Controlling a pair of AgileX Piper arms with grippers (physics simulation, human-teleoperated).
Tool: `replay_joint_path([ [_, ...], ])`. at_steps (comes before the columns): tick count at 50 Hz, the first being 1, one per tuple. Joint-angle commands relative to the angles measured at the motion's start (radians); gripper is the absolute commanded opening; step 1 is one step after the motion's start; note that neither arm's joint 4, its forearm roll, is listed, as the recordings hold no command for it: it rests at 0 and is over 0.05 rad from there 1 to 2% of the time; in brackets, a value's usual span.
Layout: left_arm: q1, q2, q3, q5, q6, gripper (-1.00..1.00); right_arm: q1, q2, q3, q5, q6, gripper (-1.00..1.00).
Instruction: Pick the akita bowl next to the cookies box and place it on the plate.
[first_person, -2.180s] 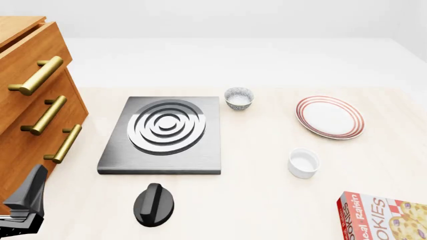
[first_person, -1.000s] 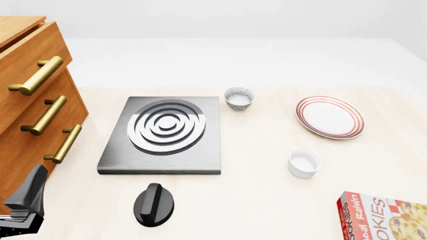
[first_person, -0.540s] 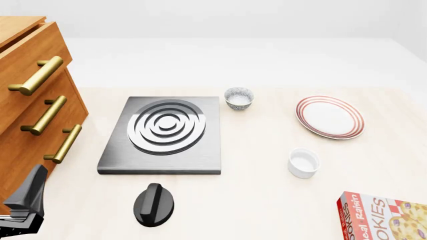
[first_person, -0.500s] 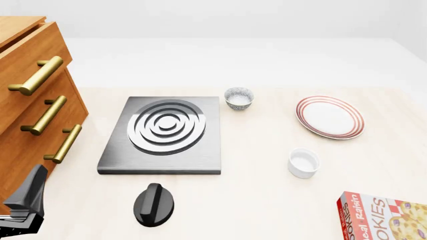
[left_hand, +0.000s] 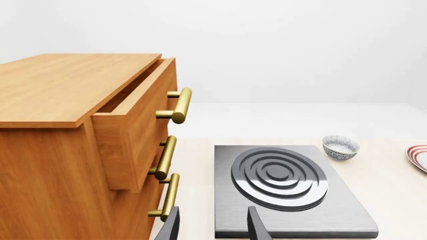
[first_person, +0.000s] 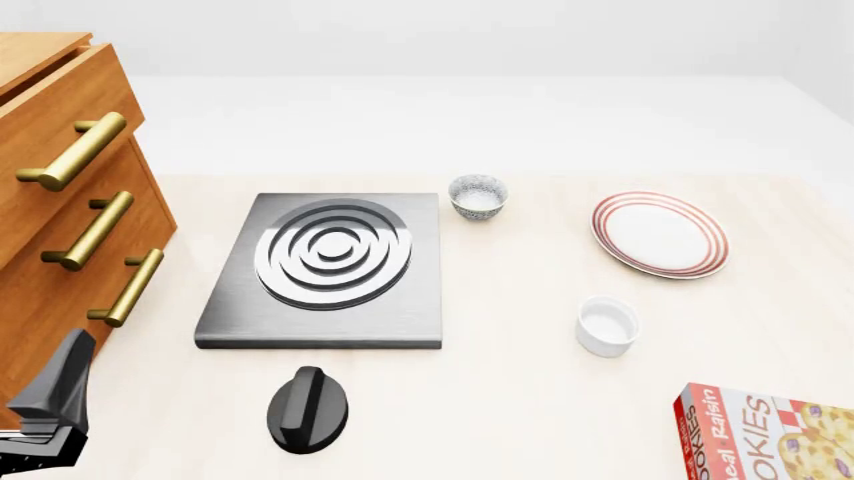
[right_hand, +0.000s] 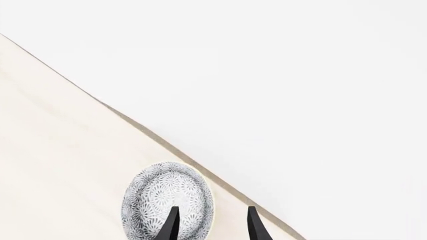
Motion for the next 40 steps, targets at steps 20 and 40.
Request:
replay_joint_path([
  [20,0.000,0.000,0.001,-0.001,0.000,1.00,-0.005,0.130,0.028,-0.107,-0.040,-1.00],
  [40,0.000,0.000,0.000,0.000,0.000,1.00,0.140,-0.318,0.099,0.040,0.048,-1.00],
])
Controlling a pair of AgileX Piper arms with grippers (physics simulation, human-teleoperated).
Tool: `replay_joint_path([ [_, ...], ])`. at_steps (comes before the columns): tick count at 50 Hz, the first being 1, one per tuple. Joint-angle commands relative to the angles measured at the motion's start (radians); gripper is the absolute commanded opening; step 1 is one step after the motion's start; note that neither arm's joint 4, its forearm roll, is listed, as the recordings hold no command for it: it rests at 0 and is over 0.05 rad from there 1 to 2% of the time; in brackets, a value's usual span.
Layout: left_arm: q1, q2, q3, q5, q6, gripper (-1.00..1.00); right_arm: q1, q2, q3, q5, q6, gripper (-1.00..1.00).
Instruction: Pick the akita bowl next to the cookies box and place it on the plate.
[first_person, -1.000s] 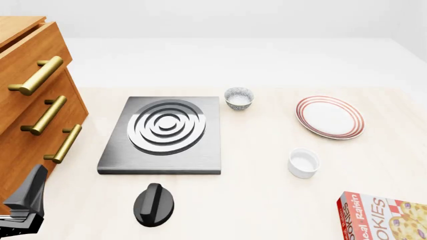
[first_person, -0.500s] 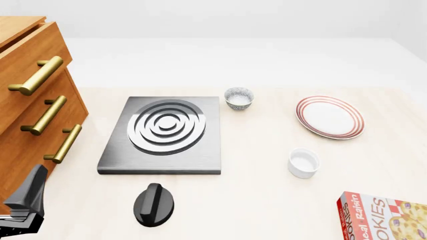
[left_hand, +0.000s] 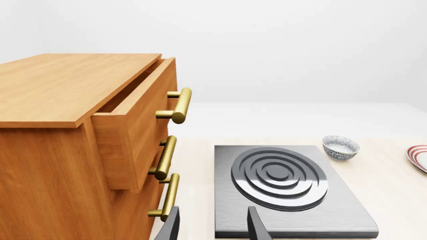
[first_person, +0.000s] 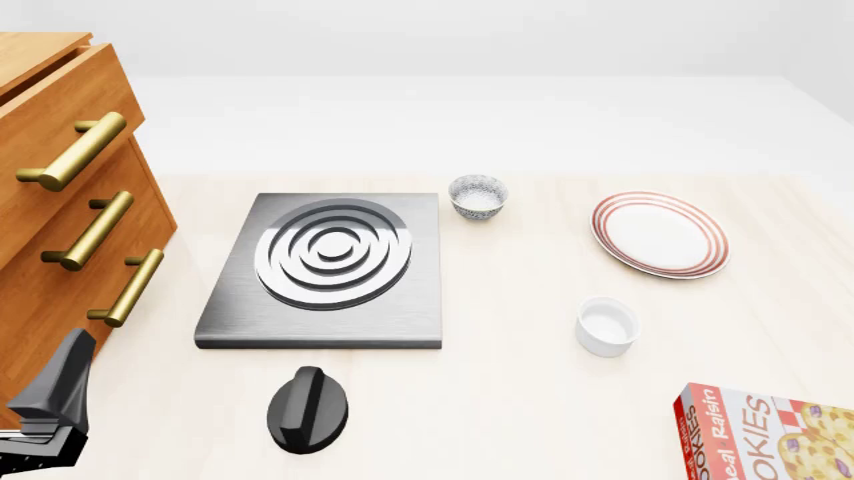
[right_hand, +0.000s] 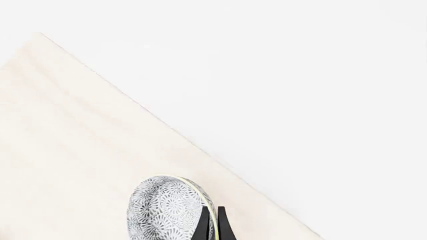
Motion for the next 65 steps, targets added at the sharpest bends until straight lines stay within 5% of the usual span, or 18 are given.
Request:
replay_joint_path([
  [1,0.000,0.000,0.000,0.000,0.000,1.00,0.109,-0.324,0.018,0.149,0.095,-1.00],
  [6,0.000,0.000,0.000,0.000,0.000,1.00,0.192,-0.459,-0.106,0.319,0.116,-1.00],
  [17,0.000,0.001,0.000,0.000,0.000,1.00,0.313,-0.438,-0.331,0.475,0.234,-1.00],
  [27,0.000,0.001,0.000,-0.001,0.000,1.00,0.429,-0.357,-0.359,0.453,0.355,-1.00],
  [49,0.000,0.001,-0.001,0.000,0.000,1.00,0.658,-0.202,-0.314,0.351,0.515,-1.00],
  [65,0.000,0.001,-0.001,0.000,0.000,1.00,0.688,-0.065,-0.290,0.259,0.455,-1.00],
])
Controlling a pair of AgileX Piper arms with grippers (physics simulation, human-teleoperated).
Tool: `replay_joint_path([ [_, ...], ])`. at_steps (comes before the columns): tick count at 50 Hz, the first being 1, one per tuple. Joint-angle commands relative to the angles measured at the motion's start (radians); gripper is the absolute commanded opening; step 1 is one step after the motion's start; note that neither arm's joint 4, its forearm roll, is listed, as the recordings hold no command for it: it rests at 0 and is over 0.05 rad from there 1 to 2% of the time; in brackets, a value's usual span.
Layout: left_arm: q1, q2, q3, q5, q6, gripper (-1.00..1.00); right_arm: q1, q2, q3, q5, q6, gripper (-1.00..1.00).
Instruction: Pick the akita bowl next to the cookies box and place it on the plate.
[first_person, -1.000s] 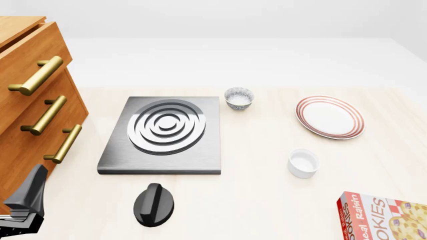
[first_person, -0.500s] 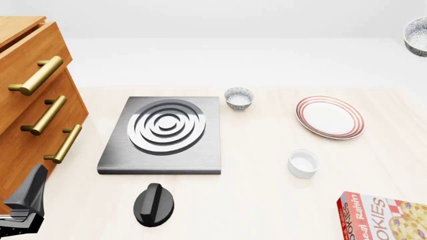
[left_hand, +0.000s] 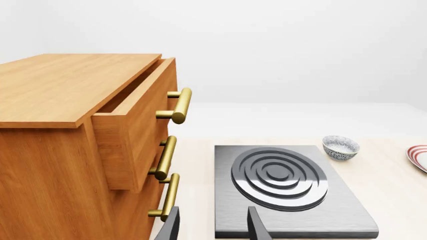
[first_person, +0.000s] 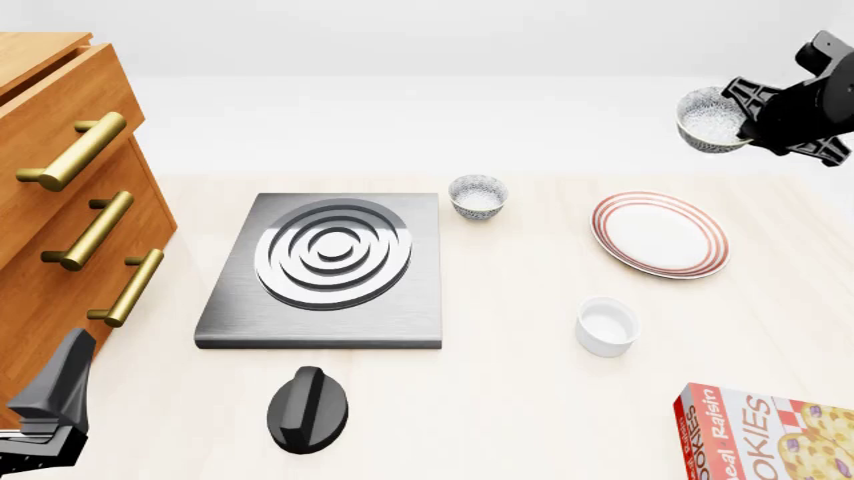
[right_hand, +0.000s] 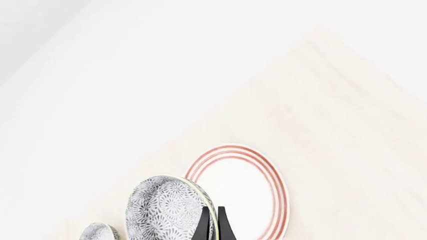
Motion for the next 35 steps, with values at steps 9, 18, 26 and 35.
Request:
replay_joint_path([
  [9,0.000,0.000,0.000,0.000,0.000,1.00,-0.002,0.182,-0.025,-0.106,-0.020,-1.00],
  [18,0.000,-0.002,0.000,0.001,-0.001,1.00,0.004,0.310,-0.072,-0.164,-0.044,-1.00],
  [26,0.000,-0.001,0.001,0.000,0.000,1.00,0.033,0.378,-0.100,-0.203,-0.022,-1.00],
  [35,0.000,-0.001,0.001,0.000,0.000,1.00,0.041,0.457,-0.168,-0.206,-0.035,-1.00],
])
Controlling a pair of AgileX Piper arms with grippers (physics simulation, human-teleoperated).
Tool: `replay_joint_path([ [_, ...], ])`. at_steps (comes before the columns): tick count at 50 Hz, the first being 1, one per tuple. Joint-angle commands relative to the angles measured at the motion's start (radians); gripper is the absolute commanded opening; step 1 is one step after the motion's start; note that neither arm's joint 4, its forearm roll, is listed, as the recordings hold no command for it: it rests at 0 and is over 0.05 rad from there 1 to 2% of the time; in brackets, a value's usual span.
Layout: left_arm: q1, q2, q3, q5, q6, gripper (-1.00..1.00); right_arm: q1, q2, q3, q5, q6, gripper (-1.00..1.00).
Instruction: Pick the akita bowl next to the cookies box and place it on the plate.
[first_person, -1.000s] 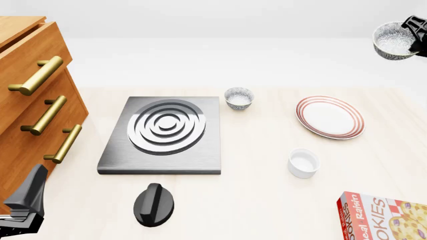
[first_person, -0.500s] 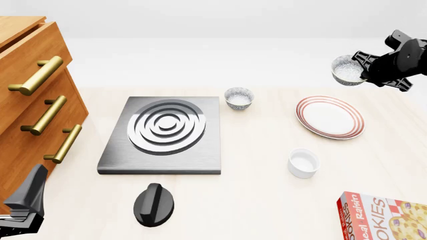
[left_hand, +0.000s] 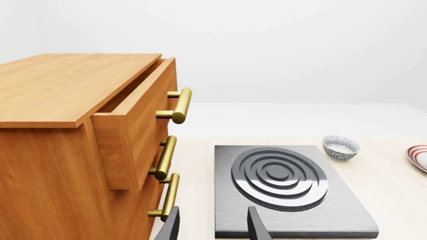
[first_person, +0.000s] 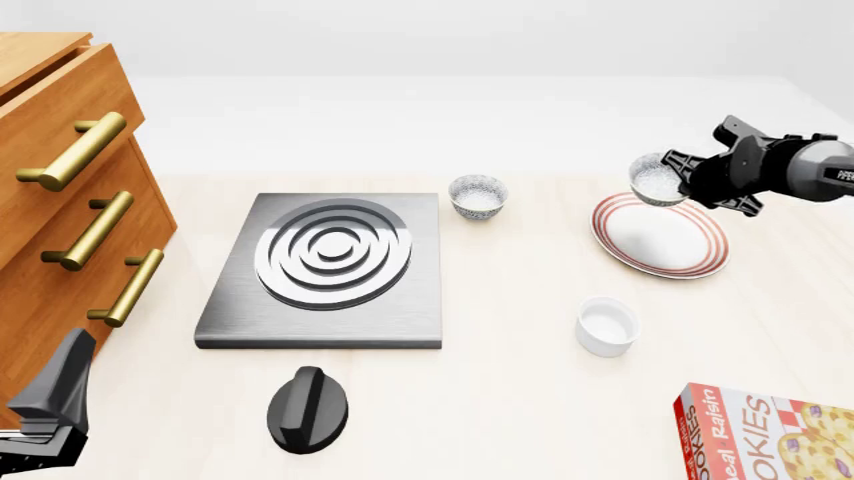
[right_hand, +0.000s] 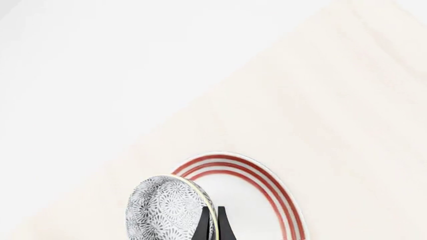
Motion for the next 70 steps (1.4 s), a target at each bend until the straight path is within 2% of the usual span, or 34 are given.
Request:
replay_joint_path([
  [1,0.000,0.000,0.000,0.000,0.000,1.00,0.009,0.099,-0.079,-0.022,-0.009,-1.00],
  [13,0.000,0.000,0.000,0.001,0.000,1.00,-0.013,0.170,-0.141,-0.012,-0.041,-1.00],
  [21,0.000,-0.001,0.000,0.001,0.000,1.00,-0.024,0.190,-0.125,-0.025,-0.059,-1.00],
  [26,0.000,-0.002,0.000,0.001,0.000,1.00,-0.019,0.148,-0.088,-0.045,-0.082,-1.00],
  [29,0.000,-0.002,0.000,0.002,0.000,1.00,-0.016,0.126,-0.069,-0.050,-0.072,-1.00],
  [30,0.000,-0.002,0.000,0.002,0.000,1.00,-0.014,0.102,-0.047,-0.060,-0.066,1.00],
  [31,0.000,-0.002,0.000,0.002,0.000,1.00,0.010,0.079,-0.026,-0.078,-0.045,1.00],
  [34,0.000,-0.002,0.000,0.002,0.000,1.00,0.004,0.000,0.021,-0.095,-0.057,1.00],
  [35,0.000,-0.002,0.000,0.003,0.000,1.00,0.010,-0.041,0.045,-0.101,-0.036,1.00],
  [39,0.000,-0.002,0.000,0.003,0.000,1.00,0.027,-0.163,0.098,-0.100,-0.021,1.00],
  [40,0.000,-0.002,0.000,0.003,0.000,1.00,0.027,-0.163,0.099,-0.100,-0.021,1.00],
  [43,0.000,-0.002,0.000,0.003,0.000,1.00,0.036,-0.287,0.161,-0.111,-0.023,1.00],
  [44,0.000,-0.002,0.000,0.003,0.000,1.00,0.037,-0.313,0.173,-0.112,-0.039,1.00],
  [48,0.000,-0.002,0.000,0.003,0.000,1.00,0.064,-0.451,0.273,-0.137,-0.028,1.00],
  [52,0.000,-0.003,0.000,0.003,0.000,1.00,0.067,-0.559,0.363,-0.153,-0.041,1.00],
  [57,0.000,-0.002,0.000,0.002,0.000,1.00,0.071,-0.813,0.550,-0.176,0.000,1.00],
  [59,0.000,-0.002,0.000,0.002,0.000,1.00,0.073,-0.917,0.597,-0.159,0.010,1.00],
  [61,0.000,-0.002,0.000,0.002,0.000,1.00,0.072,-0.947,0.612,-0.149,0.014,1.00],
  [62,0.000,-0.002,0.000,0.002,0.000,1.00,0.063,-1.048,0.669,-0.144,0.064,1.00],
  [67,0.000,-0.001,0.000,0.001,0.000,1.00,0.065,-1.161,0.740,-0.141,0.095,1.00],
  [70,0.000,-0.001,0.000,0.001,0.000,1.00,0.050,-1.168,0.730,-0.144,0.061,1.00],
])
